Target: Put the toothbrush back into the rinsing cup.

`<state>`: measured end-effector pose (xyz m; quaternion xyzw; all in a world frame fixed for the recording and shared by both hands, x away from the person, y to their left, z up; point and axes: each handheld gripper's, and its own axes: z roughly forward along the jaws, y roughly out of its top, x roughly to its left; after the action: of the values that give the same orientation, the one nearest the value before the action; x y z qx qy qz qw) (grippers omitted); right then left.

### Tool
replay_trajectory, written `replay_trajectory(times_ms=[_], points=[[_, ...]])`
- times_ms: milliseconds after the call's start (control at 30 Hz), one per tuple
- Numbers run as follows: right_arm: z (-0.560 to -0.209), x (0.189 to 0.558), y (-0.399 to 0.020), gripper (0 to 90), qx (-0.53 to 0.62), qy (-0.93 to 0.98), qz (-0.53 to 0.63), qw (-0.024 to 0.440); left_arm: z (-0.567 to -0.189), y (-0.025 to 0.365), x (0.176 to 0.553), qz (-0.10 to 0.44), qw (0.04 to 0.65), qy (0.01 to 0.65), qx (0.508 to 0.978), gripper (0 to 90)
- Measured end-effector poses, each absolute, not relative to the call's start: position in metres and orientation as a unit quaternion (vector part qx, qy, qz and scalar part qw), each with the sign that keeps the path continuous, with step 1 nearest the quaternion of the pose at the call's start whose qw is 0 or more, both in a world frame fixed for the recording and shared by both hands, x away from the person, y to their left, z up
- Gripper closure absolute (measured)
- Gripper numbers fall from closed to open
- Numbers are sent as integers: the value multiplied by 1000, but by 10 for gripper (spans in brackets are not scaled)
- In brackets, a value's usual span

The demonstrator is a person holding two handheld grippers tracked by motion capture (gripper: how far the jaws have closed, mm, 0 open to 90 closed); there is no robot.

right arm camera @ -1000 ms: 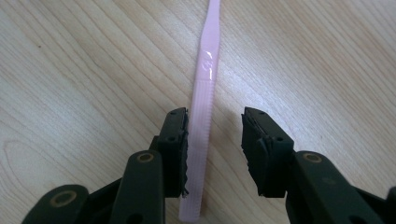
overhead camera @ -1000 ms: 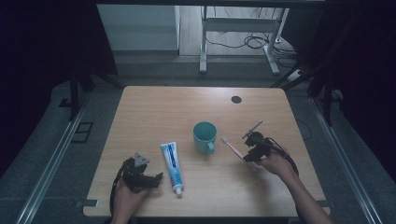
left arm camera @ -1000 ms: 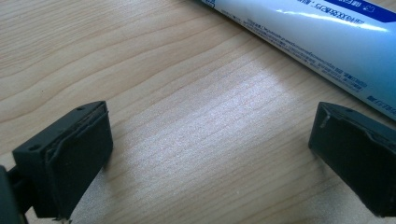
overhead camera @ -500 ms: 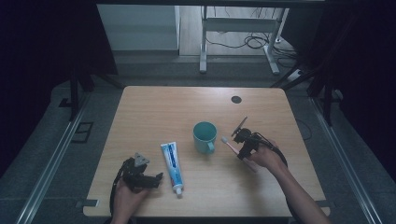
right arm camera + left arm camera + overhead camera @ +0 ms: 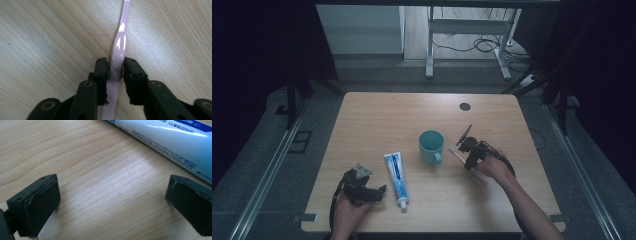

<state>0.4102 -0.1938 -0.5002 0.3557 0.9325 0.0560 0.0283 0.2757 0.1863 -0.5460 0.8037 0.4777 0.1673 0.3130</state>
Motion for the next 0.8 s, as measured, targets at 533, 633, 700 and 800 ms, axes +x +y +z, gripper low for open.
replay_trajectory(times_ms=[533,633,700,800], points=[[-494,408,-205,781,364,928,77,20,-546,186,276,167,313,478,804,0],[-489,406,-208,781,366,926,89,24,-546,186,276,167,313,478,804,0],[-488,406,-209,781,364,927,90,25,-546,186,276,167,313,478,804,0],[-482,402,-213,780,360,926,108,34,-546,186,276,167,313,478,804,0]])
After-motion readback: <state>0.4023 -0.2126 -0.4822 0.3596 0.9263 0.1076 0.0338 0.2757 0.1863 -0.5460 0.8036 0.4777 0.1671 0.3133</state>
